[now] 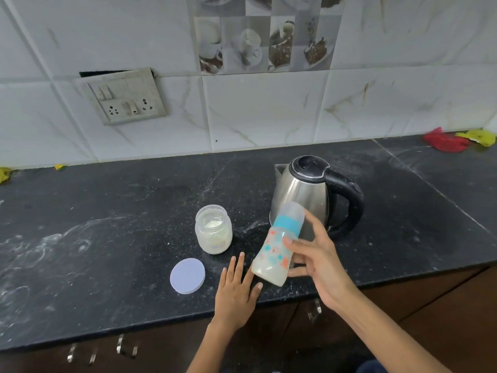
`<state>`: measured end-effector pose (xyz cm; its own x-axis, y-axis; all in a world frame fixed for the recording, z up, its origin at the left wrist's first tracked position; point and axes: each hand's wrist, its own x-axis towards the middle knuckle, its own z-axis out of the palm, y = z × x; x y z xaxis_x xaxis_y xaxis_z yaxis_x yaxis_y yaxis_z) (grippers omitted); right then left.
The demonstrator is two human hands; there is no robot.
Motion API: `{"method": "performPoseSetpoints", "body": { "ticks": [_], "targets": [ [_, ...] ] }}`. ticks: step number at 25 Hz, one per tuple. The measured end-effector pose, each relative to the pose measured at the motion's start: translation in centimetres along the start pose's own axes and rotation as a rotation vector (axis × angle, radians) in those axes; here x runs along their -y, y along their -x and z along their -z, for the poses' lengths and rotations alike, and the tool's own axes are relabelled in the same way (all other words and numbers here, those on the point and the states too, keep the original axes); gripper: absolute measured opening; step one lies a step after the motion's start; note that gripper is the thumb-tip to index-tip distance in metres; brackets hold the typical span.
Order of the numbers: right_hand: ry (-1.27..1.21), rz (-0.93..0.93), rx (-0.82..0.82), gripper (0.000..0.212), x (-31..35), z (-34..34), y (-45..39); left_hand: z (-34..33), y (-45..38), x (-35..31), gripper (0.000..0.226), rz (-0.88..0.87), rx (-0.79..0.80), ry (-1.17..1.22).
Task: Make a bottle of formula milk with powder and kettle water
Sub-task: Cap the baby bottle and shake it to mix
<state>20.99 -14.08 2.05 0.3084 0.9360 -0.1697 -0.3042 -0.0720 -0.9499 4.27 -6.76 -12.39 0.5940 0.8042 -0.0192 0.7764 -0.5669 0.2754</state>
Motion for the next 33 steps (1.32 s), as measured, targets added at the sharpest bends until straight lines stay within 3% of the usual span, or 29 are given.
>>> {"method": "performPoseSetpoints", "body": {
  "ticks": [3,6,10,14,20,23,26,28,30,33],
  "targets": [
    [-0.159,0.017,-0.115,0.078,0.3,0.1,-0.4,0.0,0.0,-0.2,0.057,-0.003,-0.009,-0.007],
    [0.009,-0.046,0.04,0.079,-0.5,-0.4,0.5,-0.1,0.1,0.0,0.058,-0.015,-0.009,0.017],
    [-0.144,0.01,-0.096,0.076,0.2,0.4,-0.3,-0.4,-0.1,0.1,0.057,-0.002,-0.027,-0.007],
    [-0.003,-0.063,0.002,0.088,-0.1,-0.1,0.0,-0.4,-0.1,0.2,0.057,-0.013,-0.012,0.001],
    [-0.453,-0.231,0.057,0.057,-0.2,0.3,-0.5,-0.2,-0.1,-0.1,0.057,-0.001,-0.018,-0.011],
    [-0.496,-0.32,0.072,0.053,-1.0,0.2,-0.2,-0.2,-0.1,0.1,0.057,-0.003,-0.018,-0.01],
    [-0.375,-0.287,0.095,0.042,-0.7,1.1,0.2,0.0,0.0,-0.1,0.057,-0.005,-0.034,-0.009],
    [-0.146,-0.217,0.112,0.047,-0.1,1.9,0.4,0.1,0.0,-0.2,0.056,-0.001,-0.027,0.0],
    [0.111,-0.081,0.086,0.066,1.1,2.6,0.3,-0.1,0.0,-0.1,0.056,-0.012,-0.019,0.01],
    [0.108,0.064,0.015,0.095,2.1,2.7,-0.1,0.3,0.1,-0.4,0.054,-0.017,-0.032,-0.025]
  ]
}}
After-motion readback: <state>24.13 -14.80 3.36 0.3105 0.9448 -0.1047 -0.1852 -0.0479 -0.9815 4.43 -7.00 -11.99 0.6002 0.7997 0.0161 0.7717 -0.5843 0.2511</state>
